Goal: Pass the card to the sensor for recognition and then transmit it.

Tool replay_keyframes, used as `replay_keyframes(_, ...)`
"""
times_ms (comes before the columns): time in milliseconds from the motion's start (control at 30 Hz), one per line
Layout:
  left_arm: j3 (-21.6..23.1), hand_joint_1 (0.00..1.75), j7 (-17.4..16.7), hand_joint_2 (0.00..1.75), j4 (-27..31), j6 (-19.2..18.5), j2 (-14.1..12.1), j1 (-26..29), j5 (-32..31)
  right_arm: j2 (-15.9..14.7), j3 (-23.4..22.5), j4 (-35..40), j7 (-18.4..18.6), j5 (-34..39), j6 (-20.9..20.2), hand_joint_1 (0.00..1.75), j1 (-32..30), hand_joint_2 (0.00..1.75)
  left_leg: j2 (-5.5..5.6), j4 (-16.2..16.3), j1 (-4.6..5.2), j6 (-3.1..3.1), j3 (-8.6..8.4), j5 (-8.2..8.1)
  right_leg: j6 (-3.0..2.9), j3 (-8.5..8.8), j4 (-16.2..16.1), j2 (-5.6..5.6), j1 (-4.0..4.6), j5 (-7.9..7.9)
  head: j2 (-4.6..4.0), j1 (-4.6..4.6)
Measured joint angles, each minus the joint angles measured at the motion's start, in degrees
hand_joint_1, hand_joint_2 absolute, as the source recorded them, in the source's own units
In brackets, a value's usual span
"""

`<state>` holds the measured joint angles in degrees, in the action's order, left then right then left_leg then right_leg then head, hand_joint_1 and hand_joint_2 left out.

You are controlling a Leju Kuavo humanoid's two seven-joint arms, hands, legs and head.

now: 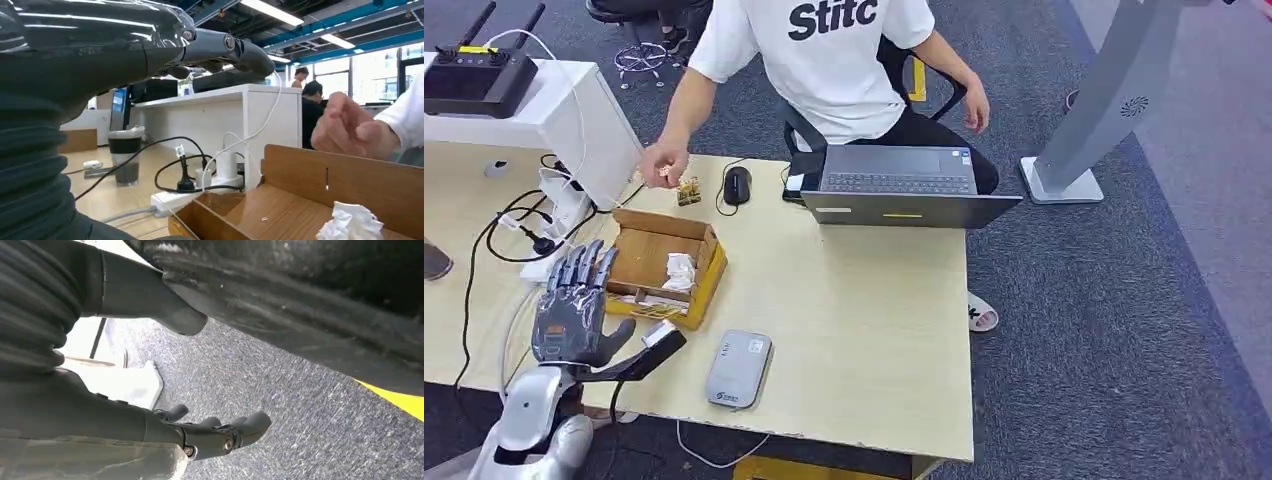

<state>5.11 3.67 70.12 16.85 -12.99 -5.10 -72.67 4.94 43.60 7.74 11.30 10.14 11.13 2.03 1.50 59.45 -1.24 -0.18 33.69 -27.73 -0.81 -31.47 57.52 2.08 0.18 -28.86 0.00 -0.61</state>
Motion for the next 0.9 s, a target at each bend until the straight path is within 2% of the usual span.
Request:
replay_keyframes(300,0.77,0.00,0.61,1.75,-3.96,-0.39,2.10,-2.34,-0.35,0.00,0.02,0.00,0.17,0.00,-0.39,0.00,0.04,1.75,-0.01,0.00,0.00,0.00,0.01,-0.01,0.00,-0.01,0.00,0.01,0.00,0.00,0.00,0.02)
replay_keyframes(700,2.23,0.00,1.47,1.75,-5.01,-1.25,2.36,-2.35,0.37,-0.02,0.09,0.00,0.04,0.00,-0.42,0.00,0.04,1.75,-0.01,-0.01,0.00,0.00,0.01,0.00,0.00,-0.01,0.00,0.01,0.00,0.00,0.00,0.02)
replay_keyframes(733,2.34,0.05,1.47,1.75,-5.05,-1.42,2.32,-2.34,0.39,-0.02,0.11,0.00,0.00,0.00,-0.42,0.00,0.04,1.75,-0.01,-0.01,0.00,0.00,0.01,0.00,0.00,-0.01,0.00,0.00,0.00,0.00,0.00,0.02)
replay_keyframes(767,2.40,0.24,1.47,1.75,-5.10,-1.44,2.32,-2.34,0.44,0.00,0.15,0.00,-0.07,0.00,-0.42,0.00,0.03,1.75,-0.01,-0.01,0.00,0.00,0.01,0.00,0.00,-0.01,0.00,0.01,0.00,0.00,0.00,0.02)
replay_keyframes(800,2.43,0.65,1.47,1.75,-5.10,-1.51,2.32,-2.34,0.46,-0.02,0.15,0.00,-0.09,0.00,-0.42,0.00,0.03,1.75,-0.01,-0.01,0.00,0.00,0.01,0.00,0.00,-0.01,0.00,0.01,0.00,0.00,0.00,0.02)
replay_keyframes(833,2.43,0.87,1.47,1.75,-5.10,-1.60,2.32,-2.34,0.50,-0.02,0.15,0.00,-0.09,0.00,-0.42,0.00,0.03,1.75,-0.01,-0.01,0.00,0.00,0.01,0.00,0.00,-0.01,0.00,0.01,0.00,0.00,0.00,0.02)
replay_keyframes(867,2.43,0.87,1.47,1.75,-5.10,-1.68,2.32,-2.34,0.50,-0.02,0.15,0.00,-0.09,0.00,-0.42,0.00,0.03,1.75,-0.01,-0.01,0.00,0.00,0.01,0.00,0.00,-0.01,0.00,0.01,0.00,0.00,0.00,0.02)
replay_keyframes(900,2.45,1.06,1.47,1.75,-5.12,-1.86,2.32,-2.34,0.50,-0.02,0.15,0.00,-0.09,0.00,-0.42,0.00,0.03,1.75,-0.01,-0.01,0.00,0.00,0.01,0.00,0.00,-0.01,0.00,0.01,0.00,0.00,0.00,0.02)
